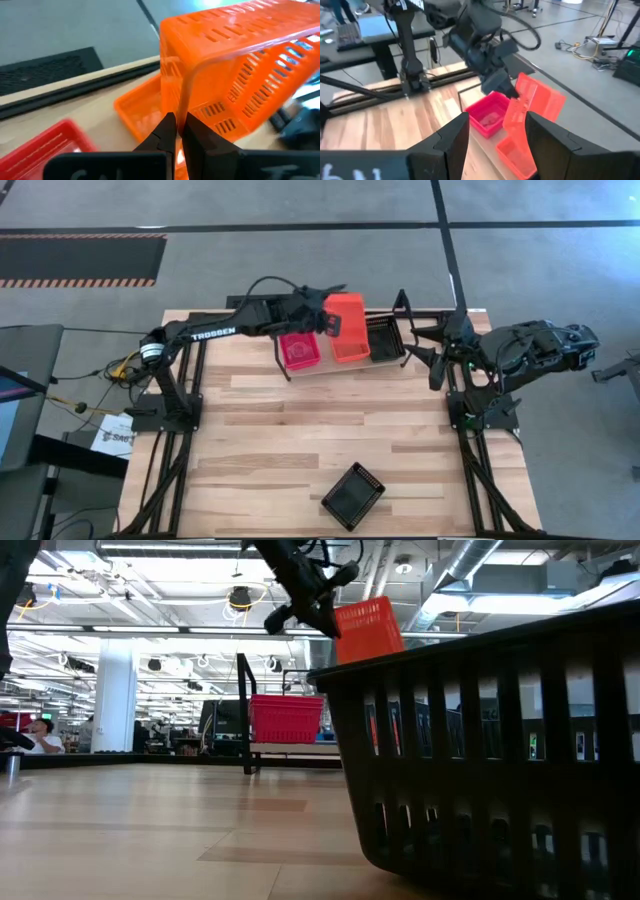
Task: Stack baskets on shelf by color
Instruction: Stack the orange bin into the orange bin on the shelf
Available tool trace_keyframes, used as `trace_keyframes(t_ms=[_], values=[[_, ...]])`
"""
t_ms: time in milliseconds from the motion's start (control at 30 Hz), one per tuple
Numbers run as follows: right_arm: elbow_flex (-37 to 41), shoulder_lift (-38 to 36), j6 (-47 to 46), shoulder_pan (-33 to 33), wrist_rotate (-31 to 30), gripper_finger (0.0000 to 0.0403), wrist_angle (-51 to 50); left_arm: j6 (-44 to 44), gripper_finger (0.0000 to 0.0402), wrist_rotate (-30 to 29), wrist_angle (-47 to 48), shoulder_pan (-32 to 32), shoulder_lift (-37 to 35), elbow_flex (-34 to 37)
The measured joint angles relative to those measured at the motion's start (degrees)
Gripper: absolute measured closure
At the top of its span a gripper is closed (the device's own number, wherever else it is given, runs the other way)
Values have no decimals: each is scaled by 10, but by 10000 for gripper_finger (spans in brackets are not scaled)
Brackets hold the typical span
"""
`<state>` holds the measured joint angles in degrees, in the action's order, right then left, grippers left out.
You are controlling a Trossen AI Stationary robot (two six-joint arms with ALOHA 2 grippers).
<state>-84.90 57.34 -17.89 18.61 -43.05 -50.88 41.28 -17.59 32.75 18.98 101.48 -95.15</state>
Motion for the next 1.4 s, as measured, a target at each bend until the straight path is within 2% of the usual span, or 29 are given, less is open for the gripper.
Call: trace_keyframes(t_ms=[100, 367, 733, 867, 1167, 1267, 1400], values=[[0, -3, 0, 0, 1, 193, -17, 25, 401, 42, 62, 18, 2, -39], [0, -4, 3, 1, 1, 193, -40, 35, 401, 132, 108, 63, 26, -112], [0, -4, 4, 1, 2, 193, -58, 45, 401, 243, 181, 83, 132, -206], [0, -3, 4, 1, 3, 193, -68, 48, 401, 251, 224, 84, 159, -230], [0, -3, 4, 1, 3, 193, -89, 82, 401, 280, 259, 106, 167, -233], [0, -3, 4, 1, 3, 193, -89, 101, 401, 310, 265, 114, 167, -233], [0, -3, 4, 1, 4, 193, -89, 118, 401, 313, 261, 116, 168, -233]])
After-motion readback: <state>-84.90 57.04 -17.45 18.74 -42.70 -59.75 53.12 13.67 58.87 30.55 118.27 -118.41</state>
